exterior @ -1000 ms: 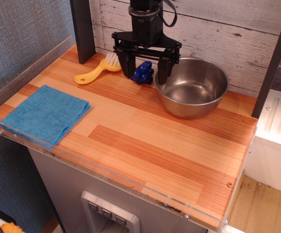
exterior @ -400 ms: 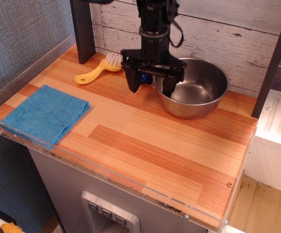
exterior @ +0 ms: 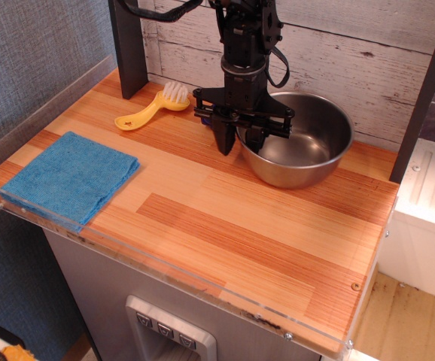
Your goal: Place vessel on the blue cloth
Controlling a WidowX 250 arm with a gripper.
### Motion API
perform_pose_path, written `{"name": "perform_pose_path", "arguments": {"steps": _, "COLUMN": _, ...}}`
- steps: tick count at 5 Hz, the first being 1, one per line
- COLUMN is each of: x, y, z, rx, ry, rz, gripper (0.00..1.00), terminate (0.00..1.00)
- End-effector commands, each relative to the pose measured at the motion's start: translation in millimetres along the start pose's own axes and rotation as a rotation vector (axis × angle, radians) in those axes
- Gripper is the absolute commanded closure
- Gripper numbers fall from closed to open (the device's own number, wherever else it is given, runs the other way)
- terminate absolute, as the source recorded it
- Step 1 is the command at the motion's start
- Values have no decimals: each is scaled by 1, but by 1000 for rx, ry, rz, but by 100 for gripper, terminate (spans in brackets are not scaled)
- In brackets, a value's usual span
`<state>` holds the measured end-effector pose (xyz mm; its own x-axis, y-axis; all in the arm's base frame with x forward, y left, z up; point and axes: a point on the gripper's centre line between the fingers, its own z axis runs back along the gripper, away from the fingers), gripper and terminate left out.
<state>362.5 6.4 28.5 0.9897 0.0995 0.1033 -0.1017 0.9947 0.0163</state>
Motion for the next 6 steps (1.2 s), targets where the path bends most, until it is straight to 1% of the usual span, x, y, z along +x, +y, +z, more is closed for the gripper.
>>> {"name": "perform_pose_path", "arguments": {"steps": 1, "x": 11, "y": -4, "z": 24, "rx": -49, "ry": -52, "rz": -20, "gripper": 100, "terminate": 0}}
{"name": "perform_pose_path", "arguments": {"steps": 2, "x": 4, "y": 11, "z": 68, "rx": -112, "ry": -83, "rz": -34, "gripper": 100, "terminate": 0}}
{"name": "perform_pose_path", "arguments": {"steps": 3, "x": -29, "y": 64, "z": 109, "rx": -135, "ry": -77, "rz": -10, "gripper": 100, "terminate": 0}}
{"name": "perform_pose_path", "arguments": {"steps": 4, "x": -71, "y": 117, "z": 118, "rx": -123, "ry": -20, "rz": 22, "gripper": 100, "terminate": 0}}
{"name": "perform_pose_path", "arguments": {"steps": 5, "x": -104, "y": 169, "z": 105, "rx": -94, "ry": 41, "rz": 59, "gripper": 100, "terminate": 0}}
{"name": "perform_pose_path", "arguments": {"steps": 6, "x": -117, "y": 218, "z": 79, "rx": -61, "ry": 99, "rz": 106, "gripper": 100, "terminate": 0}}
